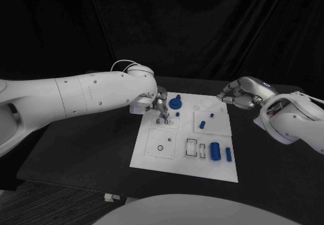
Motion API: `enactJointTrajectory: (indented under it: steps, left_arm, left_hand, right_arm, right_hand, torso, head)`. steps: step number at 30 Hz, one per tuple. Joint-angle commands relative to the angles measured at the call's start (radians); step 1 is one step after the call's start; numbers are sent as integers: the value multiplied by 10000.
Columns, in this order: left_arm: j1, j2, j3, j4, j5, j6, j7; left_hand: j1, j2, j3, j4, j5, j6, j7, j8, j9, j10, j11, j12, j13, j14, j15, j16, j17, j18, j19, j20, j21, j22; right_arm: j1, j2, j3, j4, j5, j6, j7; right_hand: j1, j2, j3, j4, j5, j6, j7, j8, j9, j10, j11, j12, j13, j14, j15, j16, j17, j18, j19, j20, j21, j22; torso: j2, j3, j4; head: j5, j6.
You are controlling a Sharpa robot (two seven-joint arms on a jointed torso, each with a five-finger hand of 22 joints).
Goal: Assemble the parts on the task board
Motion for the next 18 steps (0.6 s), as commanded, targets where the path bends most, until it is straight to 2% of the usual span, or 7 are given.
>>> enactJointTrajectory:
  steps: [1, 8, 18]
  left_arm:
    - [-31, 54, 9, -3, -116, 21, 84]
    - [-164, 146, 9, -63, -120, 28, 29]
    - [-289, 243, 9, -95, -403, -16, 38]
  left_hand:
    - [204, 485, 1639, -556, 1005, 462, -385, 384, 501, 803, -5, -62, 2149, 1057, -44, 103, 2643, 34, 31, 10, 54, 1927]
    - [202, 503, 1624, -571, 1011, 459, -382, 365, 491, 800, -2, -68, 2144, 1057, -43, 103, 2643, 35, 30, 10, 52, 1925]
    - [197, 526, 1596, -599, 1018, 461, -379, 338, 473, 813, 0, -46, 2162, 1057, -42, 103, 2643, 31, 43, 11, 76, 1931]
  right_arm:
    - [-27, 8, 8, -9, -22, 20, -147]
    - [-33, -14, 8, 3, -22, 13, -155]
    - [-35, -8, 8, -1, -22, 0, -151]
  right_hand:
    - [253, -78, 35, -14, 154, 36, -75, 138, 150, 1025, -73, 166, 2639, 710, -73, -180, 1363, 104, 11, -61, -101, 1396]
    - [266, -79, 41, -17, 158, 35, -75, 137, 150, 1025, -73, 166, 2639, 713, -74, -170, 1373, 105, 9, -62, -107, 1394]
    - [266, -79, 41, -17, 158, 35, -75, 137, 150, 1025, -73, 166, 2639, 713, -74, -170, 1373, 105, 9, -62, -107, 1394]
  torso:
    - [10, -10, -2]
    - [-3, 4, 3]
    - [-3, -1, 1]
  head:
    - [14, -2]
    - [2, -2]
    - [25, -2]
